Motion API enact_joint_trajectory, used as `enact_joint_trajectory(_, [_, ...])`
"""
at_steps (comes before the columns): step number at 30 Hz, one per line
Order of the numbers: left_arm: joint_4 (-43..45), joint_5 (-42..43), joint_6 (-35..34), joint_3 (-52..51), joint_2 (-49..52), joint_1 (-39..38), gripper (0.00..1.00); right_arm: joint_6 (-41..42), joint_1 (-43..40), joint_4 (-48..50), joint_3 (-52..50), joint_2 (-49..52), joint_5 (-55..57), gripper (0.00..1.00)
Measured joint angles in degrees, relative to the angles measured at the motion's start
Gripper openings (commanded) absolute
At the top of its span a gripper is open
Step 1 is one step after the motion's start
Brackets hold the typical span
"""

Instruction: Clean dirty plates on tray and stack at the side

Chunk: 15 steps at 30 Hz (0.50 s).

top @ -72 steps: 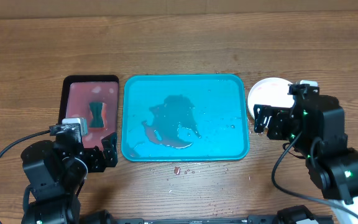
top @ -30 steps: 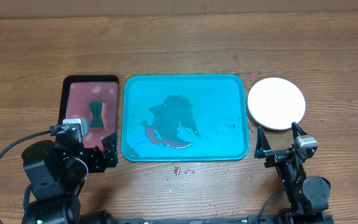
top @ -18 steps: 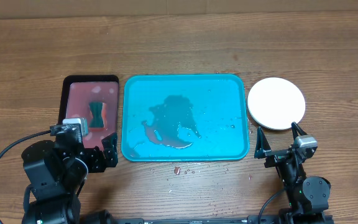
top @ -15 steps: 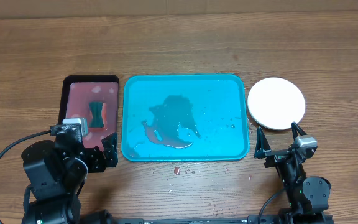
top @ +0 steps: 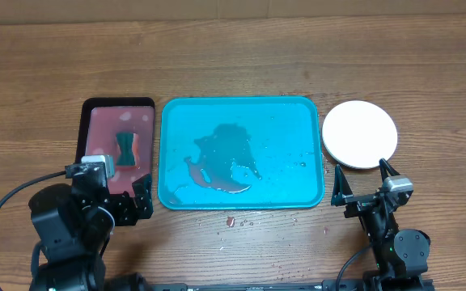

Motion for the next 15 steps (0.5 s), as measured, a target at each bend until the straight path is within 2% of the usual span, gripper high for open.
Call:
enact_joint_trajectory(3, [4.1,-1.1,0.2,-2.5,-3.4,-0.7,1.00,0.0,0.0,0.0,0.0,0.0,0.0,1.00])
enact_joint_trajectory(10, [30.8,-2.1,0.4,-21.5,-19.3,-7.3,1.00,0.0,0.0,0.0,0.0,0.0,0.0,1.00])
enact_joint_trajectory(15, [46.4,-3.7,0.2,-34.1,-28.5,-9.6,1.00,0.0,0.0,0.0,0.0,0.0,0.0,1.00])
